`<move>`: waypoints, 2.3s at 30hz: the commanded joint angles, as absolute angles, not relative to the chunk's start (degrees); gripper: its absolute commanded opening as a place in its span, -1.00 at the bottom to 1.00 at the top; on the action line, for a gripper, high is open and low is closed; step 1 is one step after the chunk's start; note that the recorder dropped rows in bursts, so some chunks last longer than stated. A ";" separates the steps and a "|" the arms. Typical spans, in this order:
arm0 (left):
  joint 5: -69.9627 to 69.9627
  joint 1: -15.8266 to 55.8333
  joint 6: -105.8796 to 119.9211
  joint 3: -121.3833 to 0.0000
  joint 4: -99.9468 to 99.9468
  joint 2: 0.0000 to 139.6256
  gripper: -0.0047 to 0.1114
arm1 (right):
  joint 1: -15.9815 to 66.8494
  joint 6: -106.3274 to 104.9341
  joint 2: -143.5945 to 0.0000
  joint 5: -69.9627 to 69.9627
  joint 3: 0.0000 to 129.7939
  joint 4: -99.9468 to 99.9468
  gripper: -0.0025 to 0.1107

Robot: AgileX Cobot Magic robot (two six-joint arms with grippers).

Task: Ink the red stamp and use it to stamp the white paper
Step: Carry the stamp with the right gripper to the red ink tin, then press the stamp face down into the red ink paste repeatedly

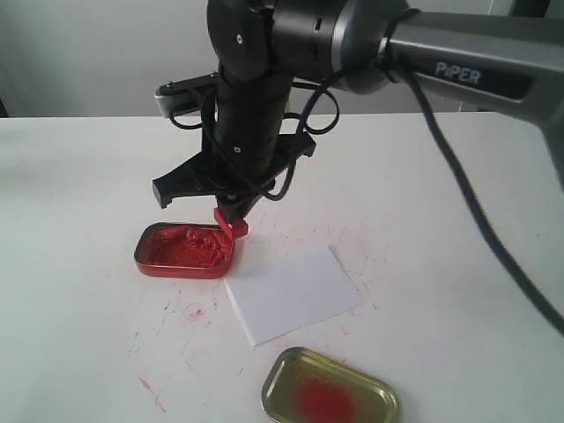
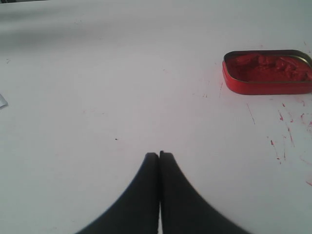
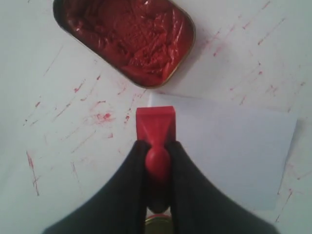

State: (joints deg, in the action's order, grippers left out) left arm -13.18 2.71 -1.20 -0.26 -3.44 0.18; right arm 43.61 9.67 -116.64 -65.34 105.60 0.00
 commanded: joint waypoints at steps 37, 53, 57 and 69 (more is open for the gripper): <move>-13.33 2.49 -1.28 0.00 -4.01 0.00 -0.92 | 46.26 -20.83 -139.55 -60.67 128.60 1.10 -0.96; -13.33 2.49 -1.28 0.00 -4.01 0.00 -0.92 | 46.18 -19.95 -139.55 -61.31 128.60 1.52 -0.96; -13.33 2.49 -1.28 0.00 -4.01 0.00 -0.92 | 46.18 -17.90 -139.55 -63.08 128.60 3.61 -0.96; -13.33 2.49 -1.28 0.00 -4.01 0.00 -0.92 | 45.62 -14.83 -139.55 -62.47 128.60 4.65 -0.96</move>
State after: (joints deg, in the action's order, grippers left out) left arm -13.18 2.71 -1.20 -0.26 -3.44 0.18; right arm 46.27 -15.46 -139.78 -62.98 128.34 4.31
